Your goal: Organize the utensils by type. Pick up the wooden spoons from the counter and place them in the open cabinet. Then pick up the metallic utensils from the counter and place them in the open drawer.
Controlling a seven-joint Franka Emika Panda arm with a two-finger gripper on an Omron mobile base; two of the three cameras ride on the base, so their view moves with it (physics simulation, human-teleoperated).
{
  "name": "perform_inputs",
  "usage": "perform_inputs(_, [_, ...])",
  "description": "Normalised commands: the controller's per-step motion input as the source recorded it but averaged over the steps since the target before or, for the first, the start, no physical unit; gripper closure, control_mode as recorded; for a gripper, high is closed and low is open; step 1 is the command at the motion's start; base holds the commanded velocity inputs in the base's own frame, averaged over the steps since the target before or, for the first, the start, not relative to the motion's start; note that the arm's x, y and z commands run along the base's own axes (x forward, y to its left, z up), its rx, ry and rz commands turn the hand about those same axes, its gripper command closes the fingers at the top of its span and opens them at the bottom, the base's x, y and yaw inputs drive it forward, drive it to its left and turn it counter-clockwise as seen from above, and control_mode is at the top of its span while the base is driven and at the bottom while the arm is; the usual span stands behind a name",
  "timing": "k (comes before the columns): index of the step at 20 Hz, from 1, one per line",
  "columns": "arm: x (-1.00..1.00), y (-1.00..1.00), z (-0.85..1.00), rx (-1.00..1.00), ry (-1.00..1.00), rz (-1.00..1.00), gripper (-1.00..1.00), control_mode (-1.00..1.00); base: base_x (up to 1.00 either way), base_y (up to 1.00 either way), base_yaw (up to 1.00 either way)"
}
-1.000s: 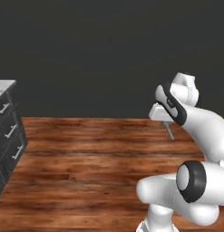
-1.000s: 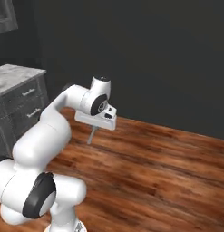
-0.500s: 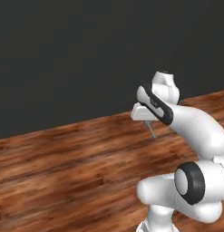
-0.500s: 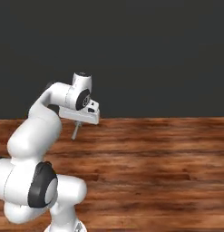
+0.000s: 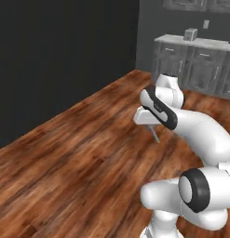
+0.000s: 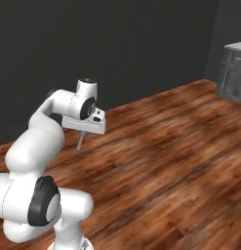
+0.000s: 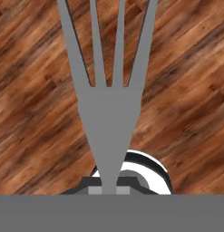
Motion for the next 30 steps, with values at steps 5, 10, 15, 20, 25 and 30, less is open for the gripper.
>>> perform_inputs(5, [0.00, 0.00, 0.00, 0.00, 0.00, 0.00, 1.00, 1.00, 0.18, -0.28, -0.84])
perform_inputs(10, [0.00, 0.00, 0.00, 0.00, 0.00, 0.00, 1.00, 1.00, 0.91, 0.00, -0.31])
perform_inputs(15, [0.00, 0.00, 0.00, 0.00, 0.00, 0.00, 1.00, 1.00, 1.00, 0.00, -0.15])
perform_inputs(20, [0.00, 0.00, 0.00, 0.00, 0.00, 0.00, 1.00, 1.00, 0.92, -0.02, -0.27])
perform_inputs(25, [0.00, 0.00, 0.00, 0.00, 0.00, 0.00, 1.00, 1.00, 0.89, -0.01, -0.33])
perform_inputs(30, [0.00, 0.00, 0.00, 0.00, 0.00, 0.00, 1.00, 1.00, 0.97, 0.00, -0.26])
